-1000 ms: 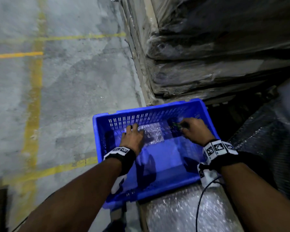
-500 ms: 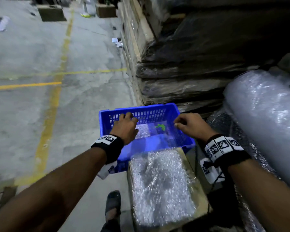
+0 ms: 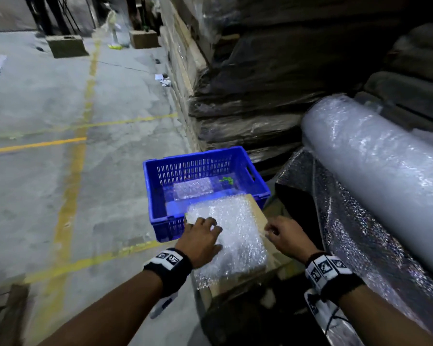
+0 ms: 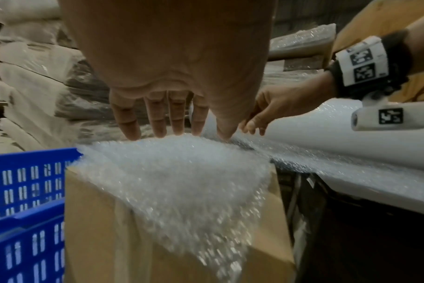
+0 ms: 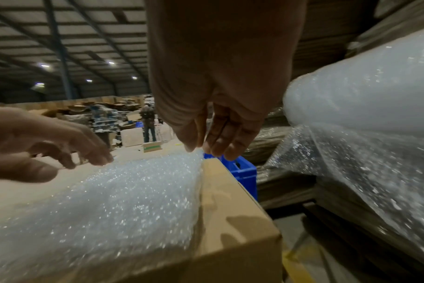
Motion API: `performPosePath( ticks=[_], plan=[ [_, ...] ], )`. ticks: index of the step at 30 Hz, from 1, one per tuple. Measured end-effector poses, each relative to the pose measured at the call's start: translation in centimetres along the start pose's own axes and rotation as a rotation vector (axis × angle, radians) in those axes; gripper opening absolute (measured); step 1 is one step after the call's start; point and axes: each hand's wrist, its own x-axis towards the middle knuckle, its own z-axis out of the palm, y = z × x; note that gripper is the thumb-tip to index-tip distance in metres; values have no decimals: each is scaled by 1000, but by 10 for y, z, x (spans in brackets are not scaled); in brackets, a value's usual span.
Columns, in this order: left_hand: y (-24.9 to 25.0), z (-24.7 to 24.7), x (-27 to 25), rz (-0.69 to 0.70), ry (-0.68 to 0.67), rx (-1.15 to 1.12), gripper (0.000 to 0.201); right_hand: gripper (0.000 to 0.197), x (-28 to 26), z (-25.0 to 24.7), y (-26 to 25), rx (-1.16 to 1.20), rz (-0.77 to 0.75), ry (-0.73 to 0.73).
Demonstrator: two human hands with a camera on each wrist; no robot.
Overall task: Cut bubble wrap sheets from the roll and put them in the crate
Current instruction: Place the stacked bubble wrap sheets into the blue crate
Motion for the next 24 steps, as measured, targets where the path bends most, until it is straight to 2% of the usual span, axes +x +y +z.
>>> performPosePath(
  ticks=[3, 5, 11, 15, 18, 22, 24],
  plan=[
    [17, 19, -13, 54, -36, 21, 55, 16, -17, 10, 5, 28, 137, 70],
    [25, 29, -20, 51, -34, 23, 55, 16, -23, 15, 9, 64, 177, 80],
    [26, 31, -34, 0, -16, 50, 53, 45, -22, 24, 8, -53, 56, -44],
    [22, 22, -27, -42, 3, 48, 53, 50, -10, 24, 12, -96, -6, -88],
    [26, 17, -21, -52, -10, 55, 53, 44, -4, 26, 20, -81, -57, -118],
    [38, 18, -13, -103, 5, 38, 54, 19, 3, 21, 29, -45, -119, -98],
    [43, 20, -10, -132, 8, 34, 54, 18, 7, 20, 30, -16, -148, -79]
  ],
)
